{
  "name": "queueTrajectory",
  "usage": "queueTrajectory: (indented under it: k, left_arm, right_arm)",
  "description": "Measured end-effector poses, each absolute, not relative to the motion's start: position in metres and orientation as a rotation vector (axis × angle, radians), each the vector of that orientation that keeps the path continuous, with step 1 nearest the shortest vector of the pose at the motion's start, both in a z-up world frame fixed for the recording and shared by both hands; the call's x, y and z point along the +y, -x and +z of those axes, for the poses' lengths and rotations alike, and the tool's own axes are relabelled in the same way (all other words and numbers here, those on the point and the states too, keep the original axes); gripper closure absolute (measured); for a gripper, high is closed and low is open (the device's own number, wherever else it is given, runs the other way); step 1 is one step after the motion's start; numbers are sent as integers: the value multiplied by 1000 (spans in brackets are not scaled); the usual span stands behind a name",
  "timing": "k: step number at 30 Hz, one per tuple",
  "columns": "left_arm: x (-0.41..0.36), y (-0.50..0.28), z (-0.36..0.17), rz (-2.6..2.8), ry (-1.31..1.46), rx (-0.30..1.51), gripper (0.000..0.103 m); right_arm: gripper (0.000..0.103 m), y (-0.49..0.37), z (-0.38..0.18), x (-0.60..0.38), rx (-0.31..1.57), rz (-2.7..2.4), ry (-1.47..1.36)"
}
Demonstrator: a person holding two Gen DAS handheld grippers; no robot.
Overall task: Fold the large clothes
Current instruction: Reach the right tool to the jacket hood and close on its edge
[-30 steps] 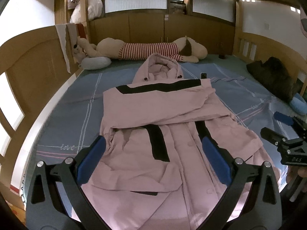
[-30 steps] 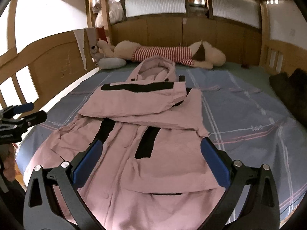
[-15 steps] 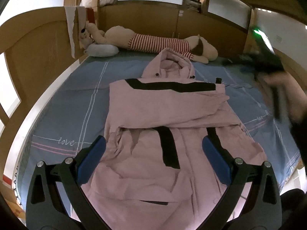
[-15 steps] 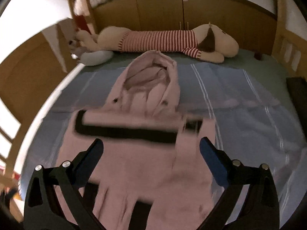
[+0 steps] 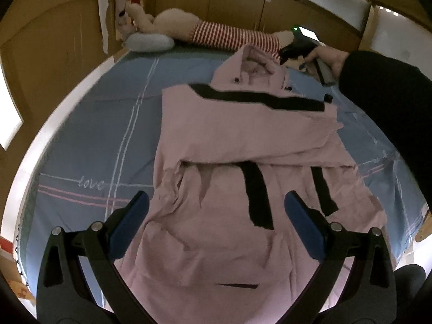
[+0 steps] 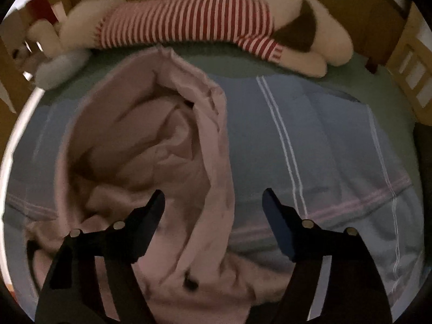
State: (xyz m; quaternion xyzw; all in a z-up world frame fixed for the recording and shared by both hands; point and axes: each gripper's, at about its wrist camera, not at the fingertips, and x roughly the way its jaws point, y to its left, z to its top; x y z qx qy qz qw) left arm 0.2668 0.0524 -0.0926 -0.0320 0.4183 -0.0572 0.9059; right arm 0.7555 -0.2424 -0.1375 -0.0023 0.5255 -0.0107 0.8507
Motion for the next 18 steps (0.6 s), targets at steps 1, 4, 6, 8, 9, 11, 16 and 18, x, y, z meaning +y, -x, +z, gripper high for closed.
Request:
queueTrajectory:
  k: [1, 4, 6, 8, 9, 11, 16, 18]
  left_arm:
    - [53, -268, -95, -120, 68, 873, 2]
    - [55, -271, -103, -135, 72, 906, 2]
    - [54, -272, -108, -150, 66, 918, 2]
    - [52, -273, -111, -156, 48, 926, 2]
    - [51, -273, -113, -154, 43, 933, 2]
    - [51, -274, -116, -156, 48, 942, 2]
    - [53, -276, -118, -149, 58, 954, 2]
    - [52, -276, -117, -151, 57, 950, 2]
  right_arm:
    - [37, -766, -145, -241, 1118, -33, 25]
    - [49, -788, -162, -239, 1144, -36, 26]
    - [52, -801, -170, -239, 1157, -39, 28]
    - [64, -812, -180, -235, 1181, -49, 58]
    - [68, -817, -184, -235, 1186, -54, 66]
    - [87, -823, -193, -234, 1203, -70, 88]
    - [98, -815, -179, -234, 1111, -86, 97]
    - [99, -799, -160, -234, 1042, -82, 117]
